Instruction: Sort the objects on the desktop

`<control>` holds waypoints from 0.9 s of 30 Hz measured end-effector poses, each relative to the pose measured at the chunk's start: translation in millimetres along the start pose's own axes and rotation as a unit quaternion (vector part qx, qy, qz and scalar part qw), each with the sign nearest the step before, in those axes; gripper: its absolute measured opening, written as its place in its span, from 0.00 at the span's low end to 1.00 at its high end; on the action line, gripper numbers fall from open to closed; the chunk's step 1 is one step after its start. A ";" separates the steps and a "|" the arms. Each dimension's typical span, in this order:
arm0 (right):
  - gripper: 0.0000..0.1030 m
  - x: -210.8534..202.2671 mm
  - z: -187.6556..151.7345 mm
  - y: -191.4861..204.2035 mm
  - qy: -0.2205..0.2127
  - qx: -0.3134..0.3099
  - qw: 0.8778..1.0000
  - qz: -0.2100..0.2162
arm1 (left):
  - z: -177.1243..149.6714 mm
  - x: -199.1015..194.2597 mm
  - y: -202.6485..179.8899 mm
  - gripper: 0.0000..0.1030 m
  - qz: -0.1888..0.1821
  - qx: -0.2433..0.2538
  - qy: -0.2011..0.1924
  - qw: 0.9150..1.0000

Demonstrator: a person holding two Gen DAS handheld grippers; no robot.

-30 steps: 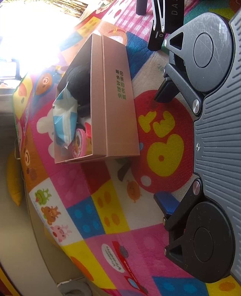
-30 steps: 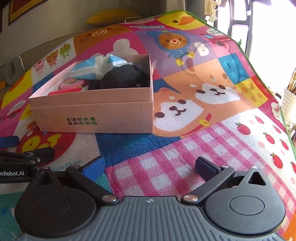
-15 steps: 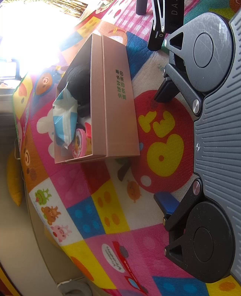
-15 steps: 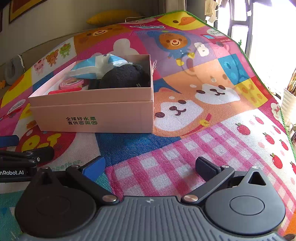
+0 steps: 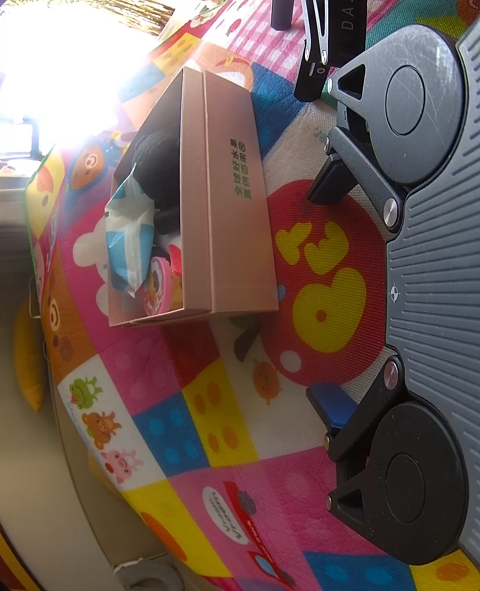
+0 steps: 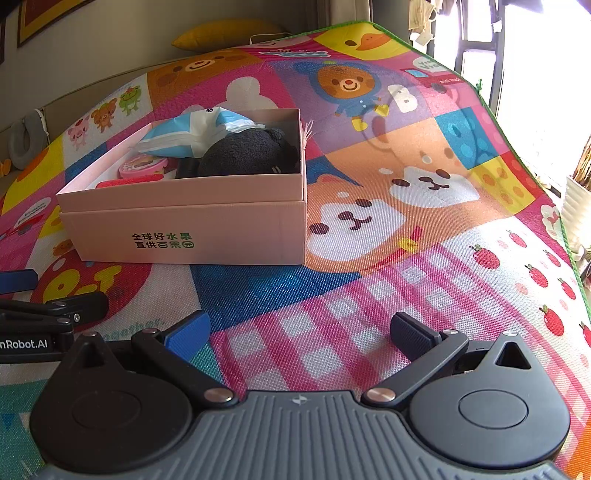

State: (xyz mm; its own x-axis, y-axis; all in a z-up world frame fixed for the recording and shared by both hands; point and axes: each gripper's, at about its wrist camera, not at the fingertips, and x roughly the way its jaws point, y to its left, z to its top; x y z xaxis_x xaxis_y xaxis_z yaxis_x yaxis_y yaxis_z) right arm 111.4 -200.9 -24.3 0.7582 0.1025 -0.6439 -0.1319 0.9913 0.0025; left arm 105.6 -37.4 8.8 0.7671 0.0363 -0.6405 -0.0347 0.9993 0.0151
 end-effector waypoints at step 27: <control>1.00 0.1 -0.1 -0.7 -0.001 0.000 1.000 0.000 | 0.1 0.2 -0.6 1.00 0.000 0.000 0.000 1.000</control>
State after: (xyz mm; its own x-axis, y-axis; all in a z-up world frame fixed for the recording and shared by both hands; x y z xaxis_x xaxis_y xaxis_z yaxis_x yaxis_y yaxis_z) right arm 111.5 -201.7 -24.5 0.7589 0.1025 -0.6431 -0.1320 0.9912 0.0022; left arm 105.8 -38.1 8.8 0.7671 0.0361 -0.6405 -0.0347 0.9993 0.0149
